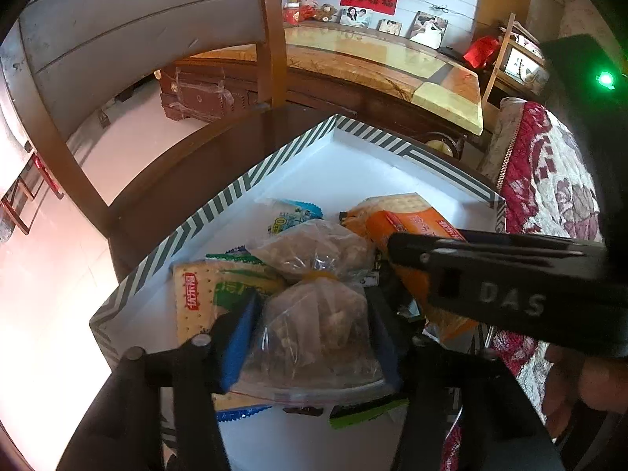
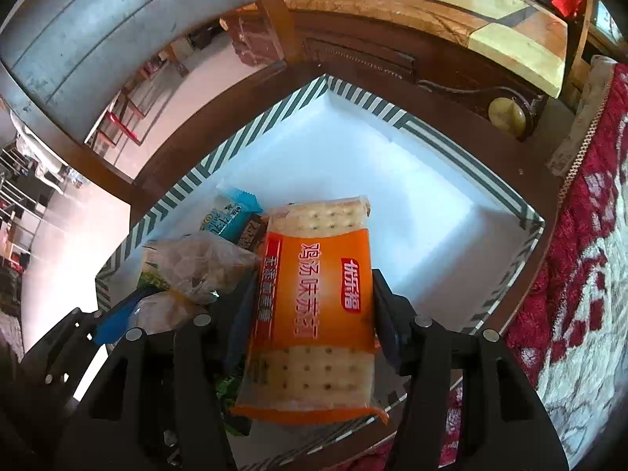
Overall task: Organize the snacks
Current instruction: 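Carry both packets over the white tray and open both grippers to drop them, then move both grippers back over the remaining snacks on the bed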
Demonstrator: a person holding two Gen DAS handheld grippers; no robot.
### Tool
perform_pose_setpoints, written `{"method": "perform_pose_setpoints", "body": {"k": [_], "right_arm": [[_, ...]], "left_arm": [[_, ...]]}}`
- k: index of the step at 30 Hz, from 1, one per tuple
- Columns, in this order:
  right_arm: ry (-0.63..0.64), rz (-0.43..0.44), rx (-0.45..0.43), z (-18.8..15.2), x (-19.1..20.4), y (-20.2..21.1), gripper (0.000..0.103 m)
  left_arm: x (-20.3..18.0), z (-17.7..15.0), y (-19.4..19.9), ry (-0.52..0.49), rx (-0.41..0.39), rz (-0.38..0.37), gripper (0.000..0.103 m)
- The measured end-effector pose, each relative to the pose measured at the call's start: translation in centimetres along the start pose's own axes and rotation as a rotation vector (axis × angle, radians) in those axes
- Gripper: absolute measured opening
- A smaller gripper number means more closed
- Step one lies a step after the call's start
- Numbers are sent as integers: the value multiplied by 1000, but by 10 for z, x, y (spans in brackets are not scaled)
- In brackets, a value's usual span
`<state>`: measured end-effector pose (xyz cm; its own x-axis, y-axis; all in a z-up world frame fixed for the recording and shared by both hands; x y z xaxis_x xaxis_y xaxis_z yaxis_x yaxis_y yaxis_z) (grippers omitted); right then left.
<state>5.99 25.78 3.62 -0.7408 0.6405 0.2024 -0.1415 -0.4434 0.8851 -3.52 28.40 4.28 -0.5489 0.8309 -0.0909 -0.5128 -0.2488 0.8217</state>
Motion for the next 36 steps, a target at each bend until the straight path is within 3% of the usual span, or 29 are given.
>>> {"method": "perform_pose_setpoints", "body": {"k": [6,14,36], "right_arm": [[-35,-9,-46,-10,-8,22,57],[-116,-15,-103,-41,-34,58,57],[-343,-121,-144,-177,-132,140,57]], "left_arm": [[-5,-4,8,-4,-9,-1,78],[-14,-9,29,-29,-50,14,86],[-124,-41,65,-205,-55,-155,88]]}}
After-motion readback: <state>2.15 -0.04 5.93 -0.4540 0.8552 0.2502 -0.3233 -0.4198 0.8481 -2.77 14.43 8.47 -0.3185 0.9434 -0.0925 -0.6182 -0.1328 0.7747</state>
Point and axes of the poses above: each gripper's, at about its wrist camera, not at the fingertips, and y roughly against the way its jaws point, x to its left, z to its top, the point moved 4 cm from there along -y, roughly the way its jaws point, and after that the axes turned 2 degrees about -z, right-handed, at the moved point
